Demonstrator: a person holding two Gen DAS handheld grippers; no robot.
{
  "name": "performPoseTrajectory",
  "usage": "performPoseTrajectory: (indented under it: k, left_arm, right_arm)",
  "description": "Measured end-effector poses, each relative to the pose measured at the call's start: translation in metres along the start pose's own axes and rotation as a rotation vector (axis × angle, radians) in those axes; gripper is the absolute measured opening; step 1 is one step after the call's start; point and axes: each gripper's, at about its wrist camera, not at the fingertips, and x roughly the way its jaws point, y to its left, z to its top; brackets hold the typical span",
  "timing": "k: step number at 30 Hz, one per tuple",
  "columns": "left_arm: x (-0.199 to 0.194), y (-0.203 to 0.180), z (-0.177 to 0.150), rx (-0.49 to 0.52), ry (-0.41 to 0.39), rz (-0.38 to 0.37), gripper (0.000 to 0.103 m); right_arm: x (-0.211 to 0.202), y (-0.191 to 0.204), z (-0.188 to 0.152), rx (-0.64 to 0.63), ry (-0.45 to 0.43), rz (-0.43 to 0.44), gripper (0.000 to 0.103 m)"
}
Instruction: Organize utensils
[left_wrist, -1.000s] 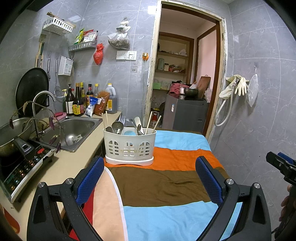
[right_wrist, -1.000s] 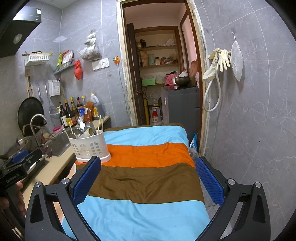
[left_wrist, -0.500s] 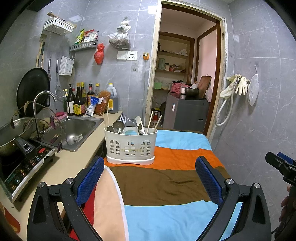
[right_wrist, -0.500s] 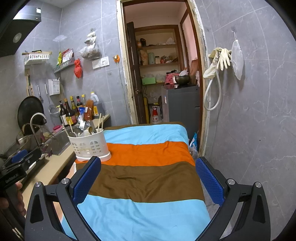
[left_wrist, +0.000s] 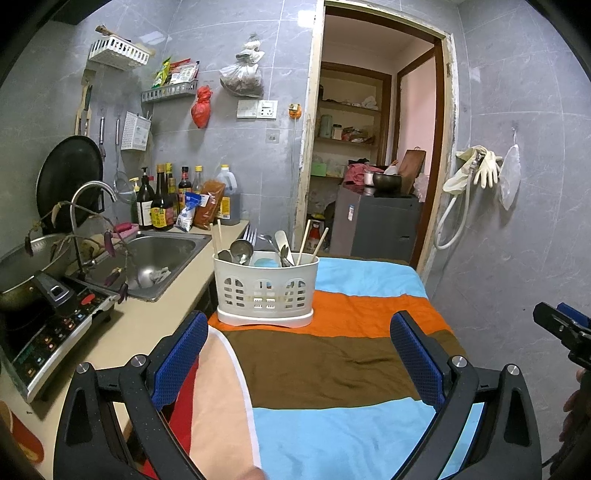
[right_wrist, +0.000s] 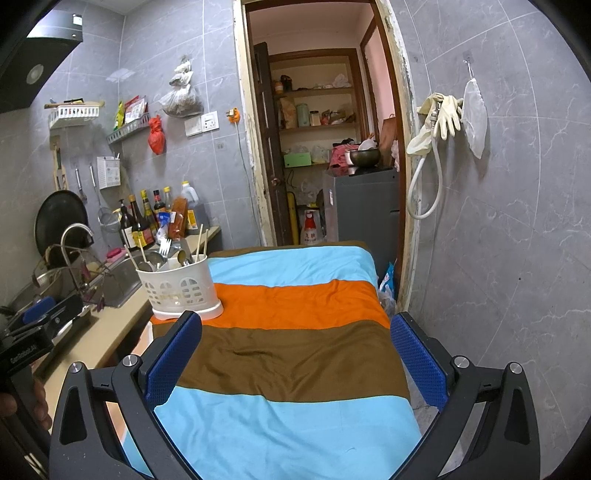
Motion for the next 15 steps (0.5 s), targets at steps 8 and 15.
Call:
performPoseTrajectory:
  k: [8,15]
  left_arm:
    - [-0.002,0.0024,0.0023,-0.012,-0.017,0.05,0.097]
    - [-0.002,-0.0008,0.0035,-0.004,-0.024,0.068,0.097]
  right_arm:
    - [-0.0009,-0.0001,-0.0006,0.001,0.001,0.001,0.103]
    - [0.001,0.0,-0.0011,0.001,0.004,0.0,0.103]
